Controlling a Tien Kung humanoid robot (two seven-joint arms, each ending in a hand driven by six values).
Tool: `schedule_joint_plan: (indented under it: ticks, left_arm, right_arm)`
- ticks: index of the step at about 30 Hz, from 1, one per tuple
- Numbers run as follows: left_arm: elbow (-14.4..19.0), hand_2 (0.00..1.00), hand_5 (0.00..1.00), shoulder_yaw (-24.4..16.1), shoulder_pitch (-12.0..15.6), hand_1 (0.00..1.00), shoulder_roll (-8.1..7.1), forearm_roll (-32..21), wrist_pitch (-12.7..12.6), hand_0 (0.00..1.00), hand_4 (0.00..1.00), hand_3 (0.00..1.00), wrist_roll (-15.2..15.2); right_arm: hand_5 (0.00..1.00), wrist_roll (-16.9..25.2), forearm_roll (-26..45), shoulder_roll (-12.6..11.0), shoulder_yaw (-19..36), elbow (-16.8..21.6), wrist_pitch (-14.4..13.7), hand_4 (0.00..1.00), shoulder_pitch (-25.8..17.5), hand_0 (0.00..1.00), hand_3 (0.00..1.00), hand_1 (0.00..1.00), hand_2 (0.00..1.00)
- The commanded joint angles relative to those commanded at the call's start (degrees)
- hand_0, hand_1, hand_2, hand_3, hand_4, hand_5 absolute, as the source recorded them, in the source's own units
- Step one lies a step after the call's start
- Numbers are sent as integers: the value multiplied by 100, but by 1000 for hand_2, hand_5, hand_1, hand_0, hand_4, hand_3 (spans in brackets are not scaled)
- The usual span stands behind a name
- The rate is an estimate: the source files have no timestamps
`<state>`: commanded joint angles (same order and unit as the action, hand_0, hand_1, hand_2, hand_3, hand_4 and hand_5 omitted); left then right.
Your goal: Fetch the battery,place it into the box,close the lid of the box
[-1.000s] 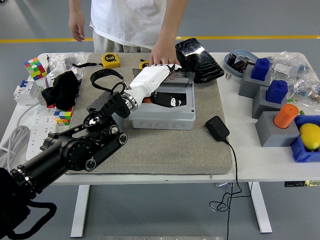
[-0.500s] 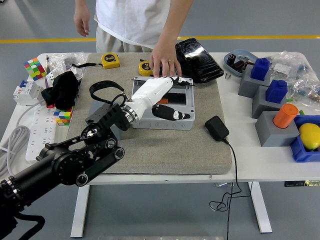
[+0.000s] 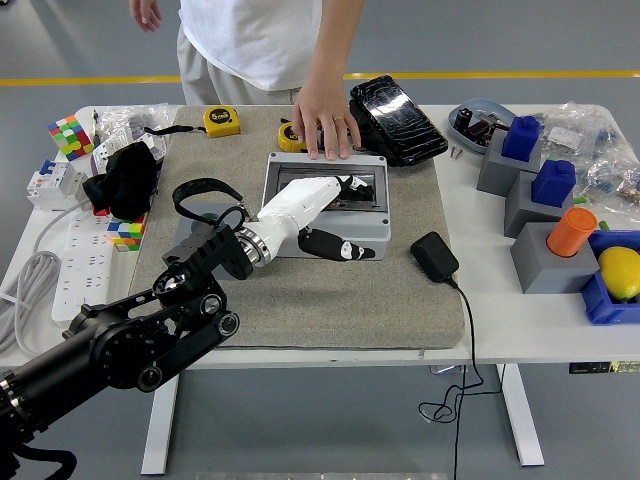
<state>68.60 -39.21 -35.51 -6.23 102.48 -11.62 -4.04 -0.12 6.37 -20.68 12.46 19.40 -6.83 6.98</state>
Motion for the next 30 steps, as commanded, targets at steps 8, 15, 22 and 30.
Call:
schedule_joint_plan:
  ticks: [8,15,22,30]
  left_arm:
    - [406,736,375,-921,608,696,-70,-967,-233,708,995,762,624]
    - [507,720,369,-1772,1117,695,-43,-2170,-300,702,986,750,934]
    - [573,697,371,-2701,1547,669,106,-2886,-317,631,984,733,876]
    - [629,678,366,-3293,1844,639,43,-3638,-105,572,974,697,810]
  right_arm:
    - [483,1,9,3,-12,-5,6,919,-1,556,543,590,579]
    - [482,-3,43,-9,-45,-17,12,920,-9,556,543,590,579]
    - [481,-6,29,-35,1,-18,7,920,3,556,544,590,579]
    - [481,-15,13,-69,62,-23,7,919,22,557,543,590,579]
